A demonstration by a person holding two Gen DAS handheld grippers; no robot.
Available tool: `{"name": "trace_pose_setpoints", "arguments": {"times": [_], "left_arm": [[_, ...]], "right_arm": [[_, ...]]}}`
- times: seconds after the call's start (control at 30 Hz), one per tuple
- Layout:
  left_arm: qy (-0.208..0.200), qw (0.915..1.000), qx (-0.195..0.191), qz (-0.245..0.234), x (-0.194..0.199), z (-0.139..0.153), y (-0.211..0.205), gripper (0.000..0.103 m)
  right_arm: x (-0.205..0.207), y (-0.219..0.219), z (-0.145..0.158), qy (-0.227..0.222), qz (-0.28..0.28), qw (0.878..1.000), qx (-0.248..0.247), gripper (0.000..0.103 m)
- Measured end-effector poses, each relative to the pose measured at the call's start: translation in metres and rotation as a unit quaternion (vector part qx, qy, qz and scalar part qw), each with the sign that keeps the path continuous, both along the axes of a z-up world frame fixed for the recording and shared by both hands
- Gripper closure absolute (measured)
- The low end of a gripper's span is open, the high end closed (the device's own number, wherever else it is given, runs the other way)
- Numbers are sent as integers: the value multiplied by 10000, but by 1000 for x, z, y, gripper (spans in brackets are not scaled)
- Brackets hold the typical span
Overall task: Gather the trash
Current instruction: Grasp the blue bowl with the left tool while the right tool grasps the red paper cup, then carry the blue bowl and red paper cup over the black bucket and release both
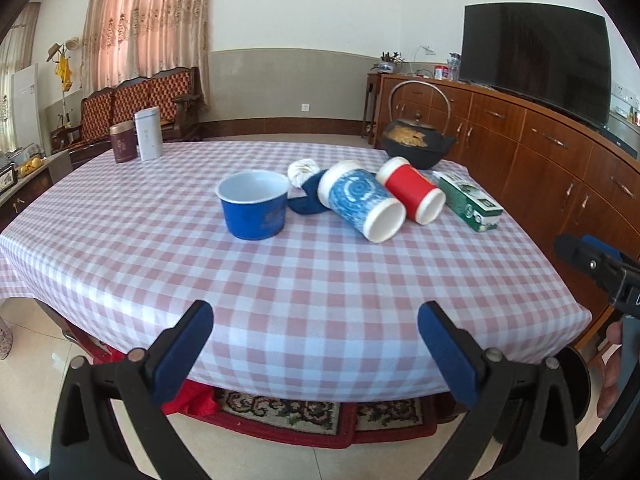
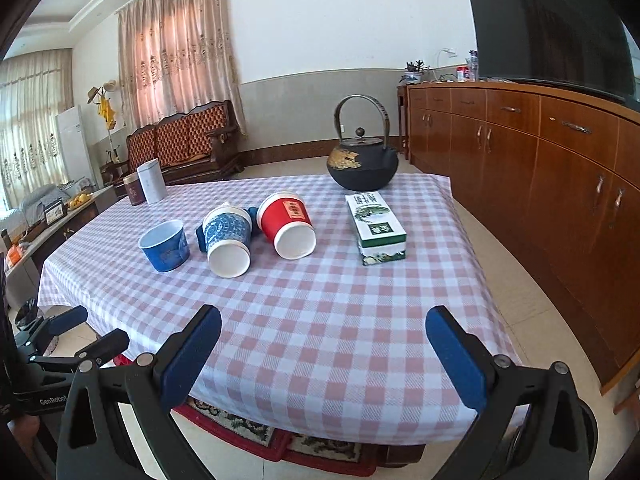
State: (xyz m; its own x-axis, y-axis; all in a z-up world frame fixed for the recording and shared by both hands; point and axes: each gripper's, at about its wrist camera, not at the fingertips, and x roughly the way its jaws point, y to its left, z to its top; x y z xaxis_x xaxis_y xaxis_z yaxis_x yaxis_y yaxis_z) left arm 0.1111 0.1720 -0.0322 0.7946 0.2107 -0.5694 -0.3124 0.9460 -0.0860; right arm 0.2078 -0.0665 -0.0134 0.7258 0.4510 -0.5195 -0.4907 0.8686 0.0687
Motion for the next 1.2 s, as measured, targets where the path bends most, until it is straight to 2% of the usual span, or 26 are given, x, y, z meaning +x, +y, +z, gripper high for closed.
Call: {"name": "trace_pose_setpoints", "arguments": {"times": [0.17,0.3,0.4,0.6,0.77,1.03,1.17,1.2], "left_arm": [[47,9996,200,174,26,1,28,1],[130,9992,204,316,51,-4,51,3],[275,9990,87,346,71,-11,67,10],[479,9980,-97,392,99,-22,79,10],[554,9972,-222,445,118,-23,87,10],[648,9958,-457,455,140,-30,101,14],[760,9951,-509,376,146,-33,101,20],[798,9948,-525,365,146,-34,101,24]], "right_arm": [[25,30,5,-78,255,9995,-155,1],[48,51,3,-35,396,9988,-276,9],[69,68,-1,59,490,9980,-392,14],[107,96,-13,249,660,9951,-699,26],[139,114,-27,506,795,9917,-878,27],[169,138,-46,826,1081,9851,-1047,32],[176,144,-53,937,1174,9826,-1096,39],[178,145,-53,974,1197,9821,-1076,40]]}}
